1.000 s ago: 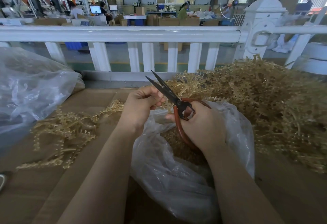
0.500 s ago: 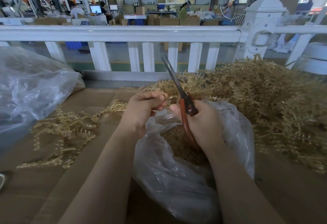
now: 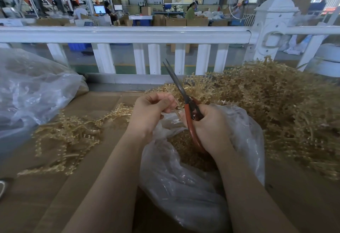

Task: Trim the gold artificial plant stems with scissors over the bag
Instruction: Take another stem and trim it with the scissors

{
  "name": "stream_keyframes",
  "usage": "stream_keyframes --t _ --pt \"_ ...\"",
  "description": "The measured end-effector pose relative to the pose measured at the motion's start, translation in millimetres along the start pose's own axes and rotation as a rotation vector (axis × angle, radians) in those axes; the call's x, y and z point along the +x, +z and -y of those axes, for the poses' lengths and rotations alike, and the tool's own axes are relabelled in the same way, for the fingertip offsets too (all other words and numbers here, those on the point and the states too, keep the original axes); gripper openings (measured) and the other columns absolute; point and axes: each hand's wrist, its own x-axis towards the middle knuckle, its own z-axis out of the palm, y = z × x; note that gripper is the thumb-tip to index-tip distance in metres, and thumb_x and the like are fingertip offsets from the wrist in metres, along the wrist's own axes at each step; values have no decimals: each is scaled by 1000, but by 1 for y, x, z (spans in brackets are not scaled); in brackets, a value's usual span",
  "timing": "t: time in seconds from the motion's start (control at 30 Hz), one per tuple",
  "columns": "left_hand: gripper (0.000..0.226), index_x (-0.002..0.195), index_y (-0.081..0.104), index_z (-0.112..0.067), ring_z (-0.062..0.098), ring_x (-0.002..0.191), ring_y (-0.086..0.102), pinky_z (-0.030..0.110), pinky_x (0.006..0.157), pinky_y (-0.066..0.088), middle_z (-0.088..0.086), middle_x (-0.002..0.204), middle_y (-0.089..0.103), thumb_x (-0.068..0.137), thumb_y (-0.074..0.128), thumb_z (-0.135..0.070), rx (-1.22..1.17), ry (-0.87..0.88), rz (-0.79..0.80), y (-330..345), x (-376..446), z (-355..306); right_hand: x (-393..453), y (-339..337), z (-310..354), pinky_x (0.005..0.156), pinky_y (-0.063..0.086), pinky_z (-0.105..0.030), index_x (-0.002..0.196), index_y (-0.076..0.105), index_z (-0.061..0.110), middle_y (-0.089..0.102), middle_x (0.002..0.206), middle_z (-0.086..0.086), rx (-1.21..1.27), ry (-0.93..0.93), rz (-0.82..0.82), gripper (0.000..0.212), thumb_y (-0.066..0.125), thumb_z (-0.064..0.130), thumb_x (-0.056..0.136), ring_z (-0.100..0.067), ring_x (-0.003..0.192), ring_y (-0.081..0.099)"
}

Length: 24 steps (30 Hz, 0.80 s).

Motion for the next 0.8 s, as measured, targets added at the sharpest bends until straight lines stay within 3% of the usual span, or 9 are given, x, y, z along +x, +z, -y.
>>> stream_keyframes --t 0.23,0.47,0.6,0.67,0.8 --pt "14 83 70 -18 7 64 57 19 61 45 -4 73 71 93 65 -9 -4 68 -5 1 -1 -2 0 0 0 48 38 -7 66 64 25 63 56 22 -48 -20 -15 29 74 40 89 4 54 59" --pt "6 87 72 -17 5 61 58 15 59 47 -1 74 69 92 69 -15 2 132 -21 3 -2 1 -1 0 1 49 38 -9 67 65 25 62 56 23 -76 -56 7 29 74 42 89 2 54 59" --pt "6 93 73 -9 6 61 59 17 61 48 1 75 72 91 68 -11 -104 130 -6 -2 0 2 -3 -1 2 52 43 -13 77 68 27 66 64 17 -118 -36 -22 41 68 68 79 0 62 63" --pt "7 90 73 -10 8 62 59 19 62 49 3 76 72 91 67 -9 -139 135 5 -3 1 2 -4 -3 2 58 48 -22 84 67 29 66 70 13 -206 -57 -24 52 62 80 71 -2 67 62" --pt "16 85 74 -10 11 63 58 24 68 51 1 71 68 94 61 -3 -158 153 16 -4 2 3 -6 -1 2 53 36 -19 81 58 31 52 69 20 -350 -127 -76 53 59 83 71 4 64 51"
